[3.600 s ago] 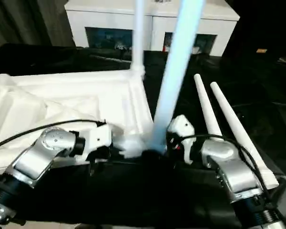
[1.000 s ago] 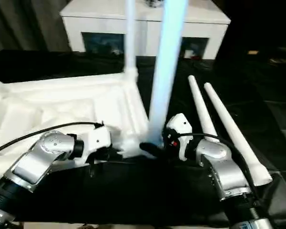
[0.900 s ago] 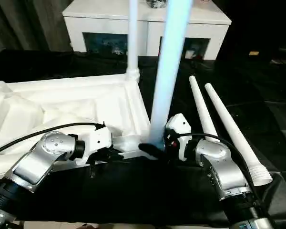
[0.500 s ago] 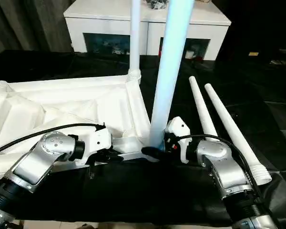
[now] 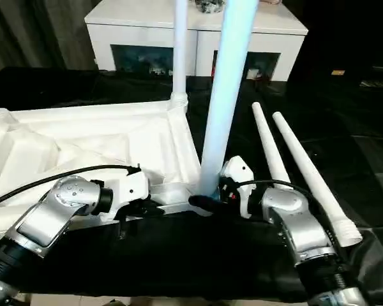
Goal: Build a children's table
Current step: Rotate leg to tighten
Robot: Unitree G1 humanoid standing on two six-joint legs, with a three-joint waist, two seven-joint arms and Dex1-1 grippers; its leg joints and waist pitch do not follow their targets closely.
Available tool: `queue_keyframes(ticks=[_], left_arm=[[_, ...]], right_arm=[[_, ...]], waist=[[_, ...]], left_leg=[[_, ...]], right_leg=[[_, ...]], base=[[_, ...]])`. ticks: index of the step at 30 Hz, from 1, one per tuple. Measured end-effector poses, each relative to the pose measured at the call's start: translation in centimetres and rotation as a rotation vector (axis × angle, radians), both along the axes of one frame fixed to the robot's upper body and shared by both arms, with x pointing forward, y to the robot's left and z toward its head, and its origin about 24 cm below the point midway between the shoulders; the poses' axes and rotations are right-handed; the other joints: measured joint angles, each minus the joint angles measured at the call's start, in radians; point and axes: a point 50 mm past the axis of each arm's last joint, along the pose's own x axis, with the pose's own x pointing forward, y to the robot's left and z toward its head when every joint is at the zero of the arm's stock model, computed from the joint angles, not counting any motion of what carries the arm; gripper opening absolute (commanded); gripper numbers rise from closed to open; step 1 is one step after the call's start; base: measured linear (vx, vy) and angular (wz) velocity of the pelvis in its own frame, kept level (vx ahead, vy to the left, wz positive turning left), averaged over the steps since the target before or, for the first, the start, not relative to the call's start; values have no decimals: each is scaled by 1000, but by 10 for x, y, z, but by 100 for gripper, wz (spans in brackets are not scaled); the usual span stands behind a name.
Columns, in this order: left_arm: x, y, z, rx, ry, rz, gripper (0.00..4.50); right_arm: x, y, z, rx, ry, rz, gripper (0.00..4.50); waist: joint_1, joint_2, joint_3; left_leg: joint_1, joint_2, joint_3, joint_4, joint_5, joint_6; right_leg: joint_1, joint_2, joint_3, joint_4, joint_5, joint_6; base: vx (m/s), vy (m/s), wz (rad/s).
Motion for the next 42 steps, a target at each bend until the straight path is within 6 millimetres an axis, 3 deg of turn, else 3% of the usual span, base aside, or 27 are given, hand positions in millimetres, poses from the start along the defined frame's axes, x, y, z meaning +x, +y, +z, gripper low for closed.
queue_keyframes(ticks=[4, 6, 14, 16, 18, 20, 21, 22, 23, 24, 25, 26, 27, 28, 29, 30, 31, 33, 37, 42], left_arm=[[6, -7, -4, -26, -3, 79, 0], [14, -18, -6, -24, -18, 151, 0], [29, -56, -14, -22, -47, 349, 0], [30, -68, -15, -20, -46, 389, 0], [30, -73, -16, -13, -56, 415, 0], [31, -74, -16, -8, -57, 424, 0], [31, -73, -17, -5, -57, 425, 0], [31, -73, -17, -4, -58, 425, 0], [32, -72, -17, -6, -65, 420, 0], [33, -69, -15, -7, -79, 419, 0], [34, -67, -15, -3, -88, 420, 0], [35, -66, -14, -1, -93, 412, 0], [36, -64, -13, -5, -106, 399, 0], [36, -62, -11, -7, -111, 395, 0], [37, -60, -10, -8, -118, 391, 0], [37, -55, -7, -2, -129, 382, 0], [37, -55, -6, -2, -132, 368, 0], [36, -49, -4, 1, -141, 324, 0], [34, -36, -1, -2, -141, 266, 0], [18, -10, 1, 6, -86, 73, 0]], right_arm=[[7, 8, -7, 49, 25, -142, 269], [20, 16, -9, 64, 37, -293, 269], [47, 35, -14, 29, 70, -692, 269], [53, 37, -14, 20, 84, -783, 269], [57, 41, -14, 30, 89, -839, 269], [59, 42, -15, 41, 96, -858, 269], [59, 43, -15, 40, 94, -856, 269], [59, 43, -16, 42, 89, -853, 325], [60, 43, -15, 46, 78, -847, 325], [60, 45, -13, 69, 65, -830, 339], [59, 47, -12, 85, 56, -817, 339], [57, 45, -13, 93, 47, -806, 353], [56, 44, -13, 98, 30, -786, 365], [56, 44, -11, 96, 16, -764, 374], [57, 45, -9, 94, 1, -741, 377], [56, 41, -6, 82, -27, -709, 385], [54, 39, -6, 64, -40, -680, 385], [49, 31, -4, 35, -71, -596, 385], [40, 20, 3, 8, -109, -463, 385], [10, -2, 7, -36, -111, -157, 385]], waist=[[-15, -4, -2], [-22, -6, -4], [-45, -1, -4], [-50, 5, 0], [-59, 17, 6], [-64, 17, 8], [-67, 16, 10], [-69, 18, 12], [-69, 21, 15], [-65, 24, 21], [-60, 22, 24], [-47, 10, 25], [-40, -9, 26], [-28, -10, 26], [-13, -4, 22], [-7, 7, 16], [-5, 8, 14], [-7, 9, 13], [-12, 11, 12], [-10, 11, 12]], left_leg=[[1, 0, -3, 1, 0, 0], [2, -1, -4, 4, 0, 0], [3, -4, -19, 4, 0, 0], [4, -2, -26, 3, 0, 1], [7, -1, -35, 1, -1, 1], [10, -2, -35, -2, -1, 1], [16, -2, -32, -5, -1, 1], [20, -2, -32, -8, -1, 1], [21, -1, -31, -11, -1, 1], [15, 0, -27, -21, -1, 1], [18, 0, -21, -25, -1, 1], [27, -1, 5, -32, -1, 1], [36, -9, 13, -21, -10, -4], [31, -9, 5, 5, -44, 1], [26, -16, -14, 11, -55, 7], [13, -21, -45, 4, -34, -11], [8, -14, -48, -2, -7, -19], [3, -14, -44, 5, 4, -22], [0, -12, -43, -10, 4, -22], [-3, -4, -38, -14, 4, -22]], right_leg=[[2, 0, 1, -2, -3, 4], [3, 0, 1, -3, -3, 5], [14, 0, -13, -31, -4, 6], [19, -2, -30, -50, -4, 6], [39, -3, -50, -69, -4, 6], [44, -12, -59, -72, -4, 6], [46, -15, -64, -73, -4, 6], [47, -16, -72, -75, -4, 6], [49, -21, -84, -77, -4, 6], [53, -24, -84, -57, -12, 1], [47, -27, -77, -20, -43, -8], [40, -28, -54, 21, -60, -16], [18, -28, -29, 22, -50, 5], [8, -30, -31, 26, -50, 6], [5, -30, -40, 26, -50, 6], [-1, -25, -56, 22, -47, 5], [-4, -16, -56, 18, -37, -1], [-6, -15, -50, 13, 10, -10], [-9, -14, -54, 3, 10, -10], [-5, -8, -54, -7, 9, -13]], base=[[0, 0, 0], [0, 0, 0], [-33, 8, -3], [-28, 11, 1], [0, 0, 0], [0, 0, 0], [0, 0, 0], [0, 0, 0], [0, 0, 0], [-52, -33, 0], [-46, -72, 10], [-46, -72, 10], [34, -128, 17], [107, -89, -23], [107, -89, -23], [102, -37, -27], [0, 0, 0], [0, 0, 0], [0, 0, 0], [0, 0, 0]])
